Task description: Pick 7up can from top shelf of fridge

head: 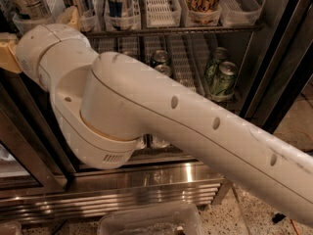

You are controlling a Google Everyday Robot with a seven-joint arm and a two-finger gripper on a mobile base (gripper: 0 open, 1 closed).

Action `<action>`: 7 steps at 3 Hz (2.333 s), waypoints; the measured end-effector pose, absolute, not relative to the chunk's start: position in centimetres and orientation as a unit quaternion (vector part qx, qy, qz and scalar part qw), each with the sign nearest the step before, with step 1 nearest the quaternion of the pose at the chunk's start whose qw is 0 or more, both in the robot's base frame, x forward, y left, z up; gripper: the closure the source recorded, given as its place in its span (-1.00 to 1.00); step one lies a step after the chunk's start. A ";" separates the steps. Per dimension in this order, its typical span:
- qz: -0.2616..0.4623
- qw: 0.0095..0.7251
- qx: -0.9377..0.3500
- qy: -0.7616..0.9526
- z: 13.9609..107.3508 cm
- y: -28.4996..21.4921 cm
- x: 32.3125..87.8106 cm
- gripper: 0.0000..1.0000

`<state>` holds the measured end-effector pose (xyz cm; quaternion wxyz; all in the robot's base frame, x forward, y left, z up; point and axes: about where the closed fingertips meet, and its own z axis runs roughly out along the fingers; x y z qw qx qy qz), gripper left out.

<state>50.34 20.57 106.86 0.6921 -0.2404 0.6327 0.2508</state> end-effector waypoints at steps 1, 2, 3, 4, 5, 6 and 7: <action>0.243 0.691 -0.249 0.634 106.9 20.4 50.3 -1.00; 0.217 0.696 -0.272 0.628 107.4 18.9 50.2 -1.00; 0.217 0.696 -0.272 0.628 107.4 18.9 50.2 -1.00; 0.226 0.718 -0.245 0.611 106.7 19.9 50.9 -1.00; 0.224 0.717 -0.234 0.618 106.3 18.8 52.5 -1.00; 0.224 0.717 -0.234 0.618 106.3 18.8 52.5 -1.00; 0.224 0.717 -0.234 0.618 106.3 18.8 52.5 -0.86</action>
Offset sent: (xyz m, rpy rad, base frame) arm 0.0007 -0.0224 -0.0008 -0.1014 -0.0319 -0.0067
